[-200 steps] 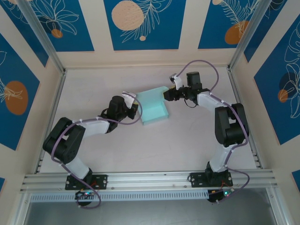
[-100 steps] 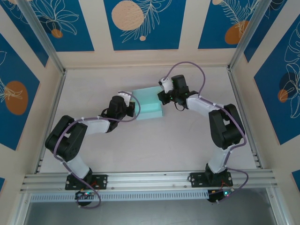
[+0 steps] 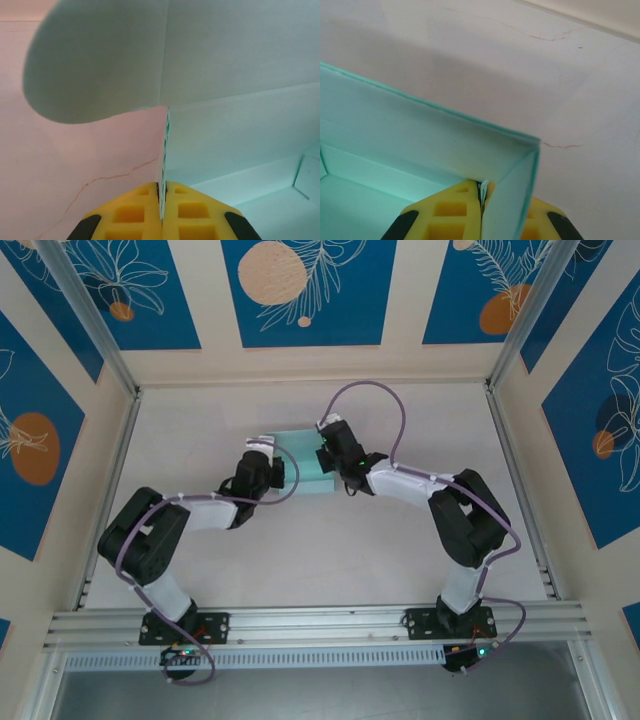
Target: Fold the paper box
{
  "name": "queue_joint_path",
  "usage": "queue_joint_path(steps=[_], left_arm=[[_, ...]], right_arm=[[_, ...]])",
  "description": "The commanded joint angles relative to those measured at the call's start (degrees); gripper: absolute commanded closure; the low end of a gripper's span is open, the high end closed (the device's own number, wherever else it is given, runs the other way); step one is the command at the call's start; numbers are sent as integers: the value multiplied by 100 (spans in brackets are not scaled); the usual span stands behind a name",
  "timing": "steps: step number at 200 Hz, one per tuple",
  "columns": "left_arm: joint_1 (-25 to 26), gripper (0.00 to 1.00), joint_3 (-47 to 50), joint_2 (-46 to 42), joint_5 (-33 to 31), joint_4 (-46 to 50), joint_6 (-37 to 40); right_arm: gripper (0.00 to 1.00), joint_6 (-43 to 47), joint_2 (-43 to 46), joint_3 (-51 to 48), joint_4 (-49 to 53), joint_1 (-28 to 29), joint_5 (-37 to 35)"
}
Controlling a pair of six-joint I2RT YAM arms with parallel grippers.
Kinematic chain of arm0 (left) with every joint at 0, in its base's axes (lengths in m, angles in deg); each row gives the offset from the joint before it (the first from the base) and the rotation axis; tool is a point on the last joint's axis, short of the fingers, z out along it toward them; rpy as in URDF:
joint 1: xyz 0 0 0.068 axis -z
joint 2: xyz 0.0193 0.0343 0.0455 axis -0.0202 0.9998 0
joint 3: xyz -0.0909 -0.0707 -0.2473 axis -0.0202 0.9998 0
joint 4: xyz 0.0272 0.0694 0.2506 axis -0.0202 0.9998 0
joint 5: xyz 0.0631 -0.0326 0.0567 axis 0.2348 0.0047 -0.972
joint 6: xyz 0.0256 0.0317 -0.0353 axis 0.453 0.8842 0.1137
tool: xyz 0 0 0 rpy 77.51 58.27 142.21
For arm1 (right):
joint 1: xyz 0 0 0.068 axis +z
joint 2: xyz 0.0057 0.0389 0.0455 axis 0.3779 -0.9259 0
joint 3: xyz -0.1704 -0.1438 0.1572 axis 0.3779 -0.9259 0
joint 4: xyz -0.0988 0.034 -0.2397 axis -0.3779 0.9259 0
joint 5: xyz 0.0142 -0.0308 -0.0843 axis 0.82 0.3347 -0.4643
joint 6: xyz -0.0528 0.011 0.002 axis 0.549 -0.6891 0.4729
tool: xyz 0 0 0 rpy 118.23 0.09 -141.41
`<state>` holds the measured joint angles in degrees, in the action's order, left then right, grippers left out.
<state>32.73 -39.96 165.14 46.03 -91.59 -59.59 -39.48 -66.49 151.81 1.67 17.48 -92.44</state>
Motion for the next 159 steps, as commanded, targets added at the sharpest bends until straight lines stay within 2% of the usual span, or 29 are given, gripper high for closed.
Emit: queue_joint_path(steps=[1, 28, 63, 112, 159], left_arm=[[321, 100, 196, -194, 449, -663, -493], [328, 100, 439, -205, 398, -923, -1114], [344, 100, 608, -355, 437, -901, -1618], [401, 100, 1215, -739, 280, -953, -1432], [496, 100, 1663, -618, 100, -1461, -869]], right_arm=[[100, -67, -100, -300, 22, 629, -279], [100, -284, -170, -511, -317, 999, -735], [100, -446, -245, -649, -512, 1301, -975], [100, -1071, -238, -502, -44, 1451, -1019], [100, -1775, -199, -205, 573, 1593, -1092]])
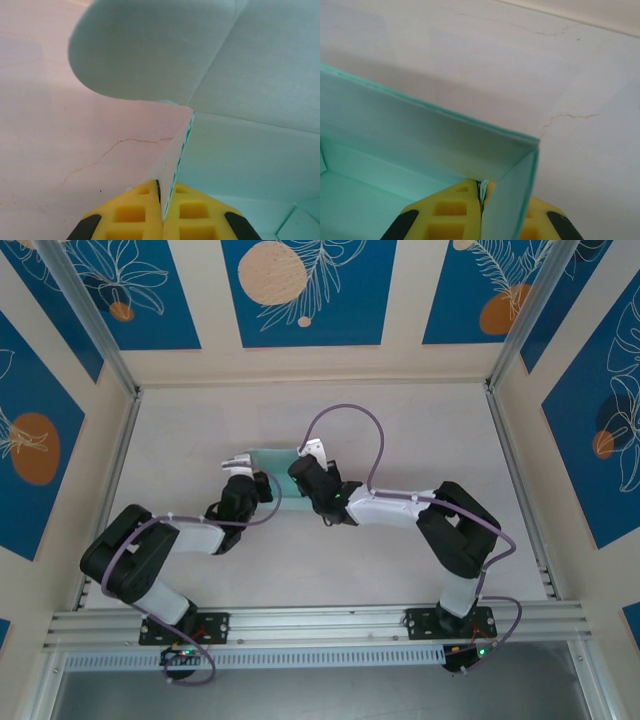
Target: Fold the paper box
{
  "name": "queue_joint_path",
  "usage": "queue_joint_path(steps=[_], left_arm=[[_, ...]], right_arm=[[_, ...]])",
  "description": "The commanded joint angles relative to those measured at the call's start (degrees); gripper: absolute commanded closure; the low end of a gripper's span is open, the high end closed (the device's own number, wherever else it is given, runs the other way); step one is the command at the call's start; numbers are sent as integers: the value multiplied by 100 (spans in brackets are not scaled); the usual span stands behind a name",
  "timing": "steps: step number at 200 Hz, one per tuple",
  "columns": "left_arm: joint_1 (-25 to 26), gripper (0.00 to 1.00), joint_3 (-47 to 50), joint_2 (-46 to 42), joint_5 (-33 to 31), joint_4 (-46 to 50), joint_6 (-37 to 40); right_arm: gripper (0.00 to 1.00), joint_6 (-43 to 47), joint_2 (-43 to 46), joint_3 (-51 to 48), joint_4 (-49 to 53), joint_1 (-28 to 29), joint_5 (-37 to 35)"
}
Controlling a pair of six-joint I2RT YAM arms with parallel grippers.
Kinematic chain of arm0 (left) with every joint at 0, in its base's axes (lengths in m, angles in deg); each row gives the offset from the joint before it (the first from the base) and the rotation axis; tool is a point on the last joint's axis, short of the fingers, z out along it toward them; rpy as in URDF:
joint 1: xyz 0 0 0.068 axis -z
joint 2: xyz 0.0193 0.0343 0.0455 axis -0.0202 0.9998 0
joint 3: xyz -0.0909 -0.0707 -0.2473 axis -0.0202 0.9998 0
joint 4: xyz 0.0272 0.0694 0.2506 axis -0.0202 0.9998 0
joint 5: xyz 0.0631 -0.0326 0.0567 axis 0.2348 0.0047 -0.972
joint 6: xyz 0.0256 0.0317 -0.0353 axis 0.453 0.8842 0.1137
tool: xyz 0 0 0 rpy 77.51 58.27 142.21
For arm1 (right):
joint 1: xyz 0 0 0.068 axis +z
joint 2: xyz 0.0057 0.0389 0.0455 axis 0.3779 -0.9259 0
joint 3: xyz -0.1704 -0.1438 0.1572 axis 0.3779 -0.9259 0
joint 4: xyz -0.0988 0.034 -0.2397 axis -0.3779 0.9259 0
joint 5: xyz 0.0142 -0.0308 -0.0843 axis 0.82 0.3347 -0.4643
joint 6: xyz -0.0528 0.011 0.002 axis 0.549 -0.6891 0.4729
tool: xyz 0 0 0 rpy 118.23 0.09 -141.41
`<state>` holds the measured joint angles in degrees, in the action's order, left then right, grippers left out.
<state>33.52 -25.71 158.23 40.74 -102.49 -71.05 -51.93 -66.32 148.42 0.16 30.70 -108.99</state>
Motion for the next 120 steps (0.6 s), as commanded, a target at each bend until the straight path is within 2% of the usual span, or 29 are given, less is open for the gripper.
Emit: queue_joint_path(steps=[1, 61, 120], left_arm=[[428, 100, 241, 79, 622, -386, 289], [870, 100, 262, 940, 97, -1399, 567], [1008, 100, 209, 1065, -119, -1422, 540]], right_arm=[[100, -542, -216, 140, 738, 272, 568], [100, -1228, -155, 620, 1306, 405, 772], [100, -1670, -262, 1058, 1533, 421, 728]])
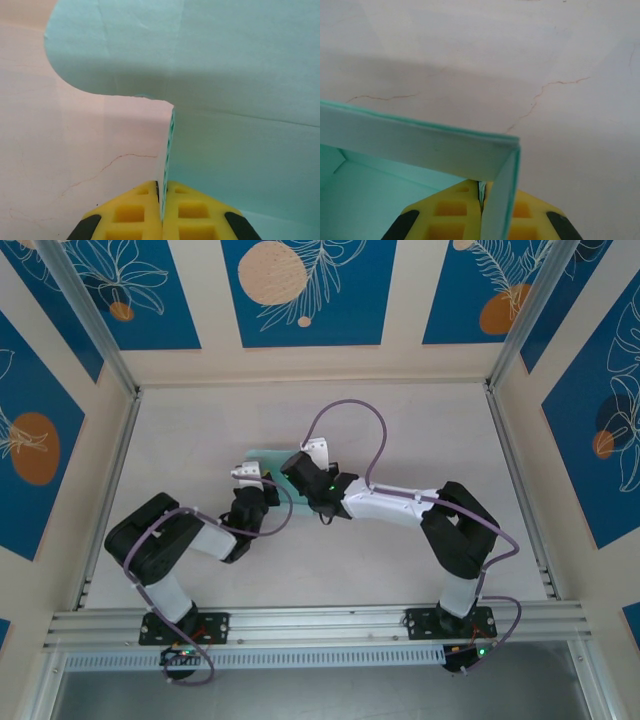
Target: Fold the paper box
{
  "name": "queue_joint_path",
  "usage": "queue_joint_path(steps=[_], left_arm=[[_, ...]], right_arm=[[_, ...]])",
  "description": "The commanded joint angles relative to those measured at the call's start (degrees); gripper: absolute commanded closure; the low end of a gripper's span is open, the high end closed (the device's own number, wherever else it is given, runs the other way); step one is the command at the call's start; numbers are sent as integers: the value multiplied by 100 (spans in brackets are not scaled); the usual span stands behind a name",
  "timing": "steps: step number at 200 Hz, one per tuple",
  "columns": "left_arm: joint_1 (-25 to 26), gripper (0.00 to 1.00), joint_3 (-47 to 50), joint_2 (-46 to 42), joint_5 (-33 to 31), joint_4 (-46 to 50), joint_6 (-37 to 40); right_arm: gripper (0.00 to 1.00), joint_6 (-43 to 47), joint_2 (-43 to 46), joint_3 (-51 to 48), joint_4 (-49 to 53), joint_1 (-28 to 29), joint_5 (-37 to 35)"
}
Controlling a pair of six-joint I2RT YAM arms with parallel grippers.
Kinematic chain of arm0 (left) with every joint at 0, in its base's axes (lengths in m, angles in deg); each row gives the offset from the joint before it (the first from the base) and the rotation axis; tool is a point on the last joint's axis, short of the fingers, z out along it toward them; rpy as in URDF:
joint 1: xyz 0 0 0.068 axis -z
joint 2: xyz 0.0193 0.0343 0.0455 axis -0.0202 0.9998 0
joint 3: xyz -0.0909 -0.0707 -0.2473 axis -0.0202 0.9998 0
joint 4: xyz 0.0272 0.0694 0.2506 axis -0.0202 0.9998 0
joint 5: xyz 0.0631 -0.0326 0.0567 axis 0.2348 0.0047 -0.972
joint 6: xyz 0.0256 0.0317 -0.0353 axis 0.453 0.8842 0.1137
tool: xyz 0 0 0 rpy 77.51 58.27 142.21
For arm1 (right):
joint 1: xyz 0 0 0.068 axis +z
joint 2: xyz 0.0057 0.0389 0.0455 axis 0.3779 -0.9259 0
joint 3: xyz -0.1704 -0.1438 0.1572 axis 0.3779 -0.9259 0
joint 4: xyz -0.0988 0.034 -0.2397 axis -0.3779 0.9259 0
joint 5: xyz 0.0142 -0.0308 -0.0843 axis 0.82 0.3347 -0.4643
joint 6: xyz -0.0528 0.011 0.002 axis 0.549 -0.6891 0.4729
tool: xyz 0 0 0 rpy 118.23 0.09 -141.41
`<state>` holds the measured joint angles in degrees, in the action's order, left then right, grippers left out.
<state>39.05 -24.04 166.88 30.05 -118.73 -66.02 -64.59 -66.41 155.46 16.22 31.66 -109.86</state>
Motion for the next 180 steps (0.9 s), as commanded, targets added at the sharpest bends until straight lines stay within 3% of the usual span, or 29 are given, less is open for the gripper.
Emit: queue_joint_path(steps=[1, 95, 180], left_arm=[[455, 100, 43, 198, 952, 198, 37], [562, 100, 13, 335, 872, 222, -14], [641, 100, -148, 485, 849, 232, -43]], right_arm=[[100, -422, -257, 360, -68, 321, 813], [100, -1278, -969, 1280, 692, 465, 241], [100, -1112, -1239, 1369, 523, 561, 207]])
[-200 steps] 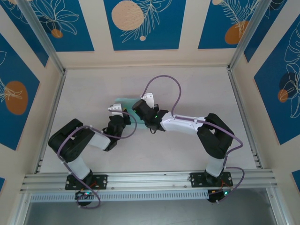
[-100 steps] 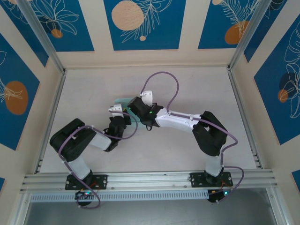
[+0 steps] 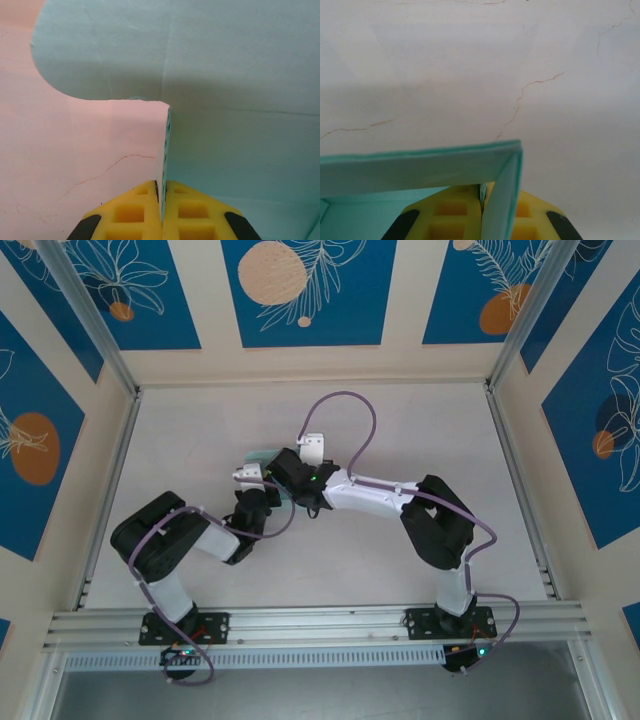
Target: Fold the paper box
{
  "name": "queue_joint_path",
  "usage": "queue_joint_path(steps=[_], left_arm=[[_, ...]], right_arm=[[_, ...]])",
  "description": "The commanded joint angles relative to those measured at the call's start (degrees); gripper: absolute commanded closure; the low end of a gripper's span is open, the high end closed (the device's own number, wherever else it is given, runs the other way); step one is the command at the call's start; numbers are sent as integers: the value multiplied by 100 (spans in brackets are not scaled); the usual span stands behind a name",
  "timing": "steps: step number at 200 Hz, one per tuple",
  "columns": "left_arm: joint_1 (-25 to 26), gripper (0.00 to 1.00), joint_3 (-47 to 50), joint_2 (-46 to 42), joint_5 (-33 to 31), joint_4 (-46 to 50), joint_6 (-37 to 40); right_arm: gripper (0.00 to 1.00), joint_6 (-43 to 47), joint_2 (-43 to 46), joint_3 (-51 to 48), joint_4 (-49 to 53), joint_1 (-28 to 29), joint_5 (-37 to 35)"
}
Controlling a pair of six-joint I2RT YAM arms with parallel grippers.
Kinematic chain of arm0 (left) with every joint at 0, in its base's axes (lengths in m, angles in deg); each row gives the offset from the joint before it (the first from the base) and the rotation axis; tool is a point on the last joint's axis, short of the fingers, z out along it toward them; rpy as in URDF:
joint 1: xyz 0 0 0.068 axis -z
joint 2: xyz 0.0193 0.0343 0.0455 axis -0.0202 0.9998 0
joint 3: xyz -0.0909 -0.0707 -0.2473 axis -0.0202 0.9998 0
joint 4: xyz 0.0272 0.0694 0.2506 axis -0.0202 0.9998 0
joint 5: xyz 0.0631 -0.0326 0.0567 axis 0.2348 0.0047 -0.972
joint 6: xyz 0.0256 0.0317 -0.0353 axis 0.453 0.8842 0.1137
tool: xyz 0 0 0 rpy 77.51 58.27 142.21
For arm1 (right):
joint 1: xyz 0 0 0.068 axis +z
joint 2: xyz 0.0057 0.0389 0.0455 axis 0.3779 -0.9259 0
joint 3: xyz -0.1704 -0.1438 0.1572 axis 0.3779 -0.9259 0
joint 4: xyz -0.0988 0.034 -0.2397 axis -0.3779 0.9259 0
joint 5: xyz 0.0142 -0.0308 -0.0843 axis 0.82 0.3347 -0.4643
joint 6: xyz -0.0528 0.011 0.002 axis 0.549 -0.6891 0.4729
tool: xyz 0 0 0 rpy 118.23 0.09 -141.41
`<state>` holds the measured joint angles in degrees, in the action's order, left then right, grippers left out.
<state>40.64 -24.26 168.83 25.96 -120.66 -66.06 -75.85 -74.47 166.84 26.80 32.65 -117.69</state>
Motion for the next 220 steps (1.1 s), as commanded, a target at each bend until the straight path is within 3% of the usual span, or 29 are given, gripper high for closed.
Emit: queue_joint_path(steps=[1, 41, 72, 115, 179, 220], left_arm=[[481, 100, -131, 291, 1257, 427, -43], [505, 100, -121, 285, 1165, 430, -56], [499, 100, -25, 243, 1019, 413, -3], [499, 100, 124, 179, 1099, 387, 75], [479, 76, 617, -260, 1438, 511, 276], [465, 52, 901, -685, 2070, 605, 600]], right_arm=[[100, 16, -435, 234, -533, 468, 984], [100, 353, -511, 40, -607, 663, 633], [100, 290, -376, -641, -885, 818, 305], [100, 393, -78, -1535, -1698, 910, 388], [100, 263, -116, -1708, -1703, 966, 223], [100, 324, -125, -1808, -1755, 956, 69]])
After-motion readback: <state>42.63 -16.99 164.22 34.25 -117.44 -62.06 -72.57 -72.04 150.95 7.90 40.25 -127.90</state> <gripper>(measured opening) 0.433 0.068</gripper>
